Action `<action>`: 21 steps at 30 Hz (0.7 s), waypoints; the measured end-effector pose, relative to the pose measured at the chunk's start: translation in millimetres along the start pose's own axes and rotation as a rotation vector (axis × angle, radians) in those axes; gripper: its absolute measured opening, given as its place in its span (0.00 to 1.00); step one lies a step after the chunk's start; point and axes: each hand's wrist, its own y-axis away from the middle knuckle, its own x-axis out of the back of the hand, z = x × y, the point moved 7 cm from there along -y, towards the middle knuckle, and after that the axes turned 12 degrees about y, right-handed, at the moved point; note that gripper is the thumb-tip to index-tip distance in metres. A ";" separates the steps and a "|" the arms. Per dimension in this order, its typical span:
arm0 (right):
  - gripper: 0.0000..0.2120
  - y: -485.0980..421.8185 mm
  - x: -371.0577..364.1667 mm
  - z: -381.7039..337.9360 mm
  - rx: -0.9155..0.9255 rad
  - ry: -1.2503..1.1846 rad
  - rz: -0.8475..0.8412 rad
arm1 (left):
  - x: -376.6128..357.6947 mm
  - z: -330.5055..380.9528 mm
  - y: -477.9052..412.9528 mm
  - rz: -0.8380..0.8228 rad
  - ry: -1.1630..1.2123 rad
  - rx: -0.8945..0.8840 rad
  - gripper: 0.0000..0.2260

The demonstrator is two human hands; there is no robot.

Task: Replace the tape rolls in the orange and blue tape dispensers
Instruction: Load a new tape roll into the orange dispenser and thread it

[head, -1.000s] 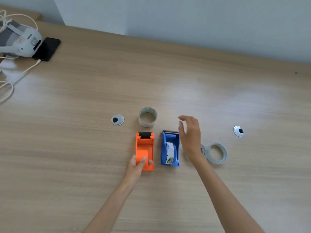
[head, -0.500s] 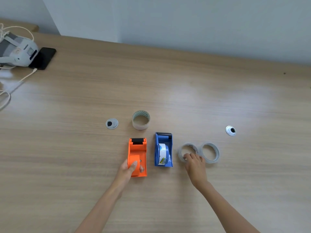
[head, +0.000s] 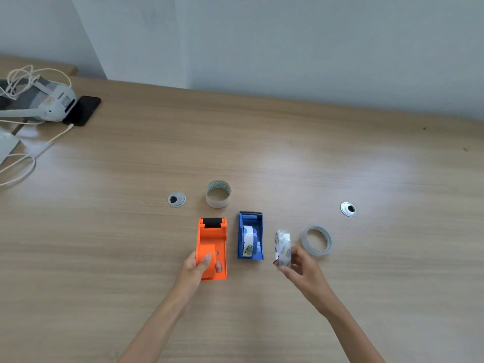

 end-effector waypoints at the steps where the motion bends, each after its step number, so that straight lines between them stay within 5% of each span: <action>1: 0.08 8.4 -1.4 -9.1 0.018 -0.016 -0.020 | -2.1 3.1 4.7 0.000 0.012 -0.007 0.10; 11: 0.11 55.7 -25.2 -81.2 0.161 -0.136 -0.046 | -27.6 40.2 60.6 0.013 0.023 -0.086 0.09; 21: 0.12 45.9 -50.9 -130.4 0.334 0.039 -0.359 | -39.6 59.4 103.4 -0.188 0.092 -0.086 0.17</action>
